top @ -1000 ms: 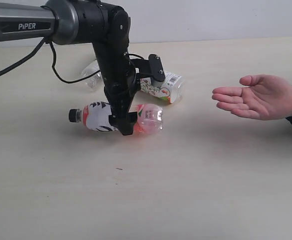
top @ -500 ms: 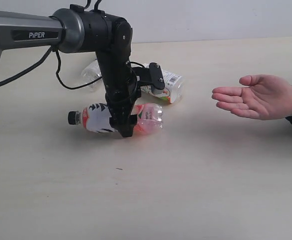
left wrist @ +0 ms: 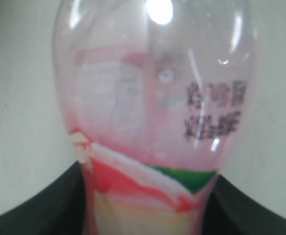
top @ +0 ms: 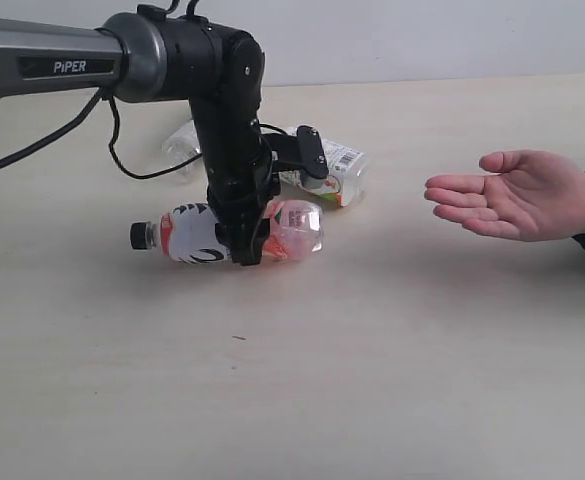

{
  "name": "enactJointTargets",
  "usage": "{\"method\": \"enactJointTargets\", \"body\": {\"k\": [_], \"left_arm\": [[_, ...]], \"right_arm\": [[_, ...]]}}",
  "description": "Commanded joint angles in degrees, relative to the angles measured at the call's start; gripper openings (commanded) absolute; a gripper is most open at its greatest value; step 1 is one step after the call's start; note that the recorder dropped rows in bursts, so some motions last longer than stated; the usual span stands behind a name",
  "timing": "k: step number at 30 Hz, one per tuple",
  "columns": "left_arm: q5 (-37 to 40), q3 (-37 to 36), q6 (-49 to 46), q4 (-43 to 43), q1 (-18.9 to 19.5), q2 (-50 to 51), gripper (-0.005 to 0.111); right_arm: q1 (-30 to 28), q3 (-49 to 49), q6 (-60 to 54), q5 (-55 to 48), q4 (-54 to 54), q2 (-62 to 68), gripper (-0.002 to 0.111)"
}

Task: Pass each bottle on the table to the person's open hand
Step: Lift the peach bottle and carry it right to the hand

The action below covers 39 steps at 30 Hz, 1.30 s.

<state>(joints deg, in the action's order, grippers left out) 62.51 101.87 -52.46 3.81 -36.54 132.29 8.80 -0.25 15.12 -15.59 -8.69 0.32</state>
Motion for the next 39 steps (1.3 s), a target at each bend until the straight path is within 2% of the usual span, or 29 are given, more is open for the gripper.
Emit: {"method": "enactJointTargets", "body": {"k": [1, 16, 29, 39], "left_arm": [[2.2, 0.1, 3.3, 0.0, -0.1, -3.2, 0.000], [7.5, 0.1, 11.1, 0.0, -0.6, -9.2, 0.000], [7.5, 0.1, 12.1, -0.6, -7.4, -11.9, 0.000], [7.5, 0.1, 17.7, -1.5, -9.3, -12.4, 0.000]], "right_arm": [[0.2, 0.3, 0.0, 0.5, -0.2, -0.3, 0.000], [0.2, 0.3, 0.0, 0.5, -0.2, -0.3, 0.000], [0.2, 0.3, 0.0, 0.5, -0.2, -0.3, 0.000], [0.2, 0.3, 0.0, 0.5, -0.2, -0.3, 0.000]]}}
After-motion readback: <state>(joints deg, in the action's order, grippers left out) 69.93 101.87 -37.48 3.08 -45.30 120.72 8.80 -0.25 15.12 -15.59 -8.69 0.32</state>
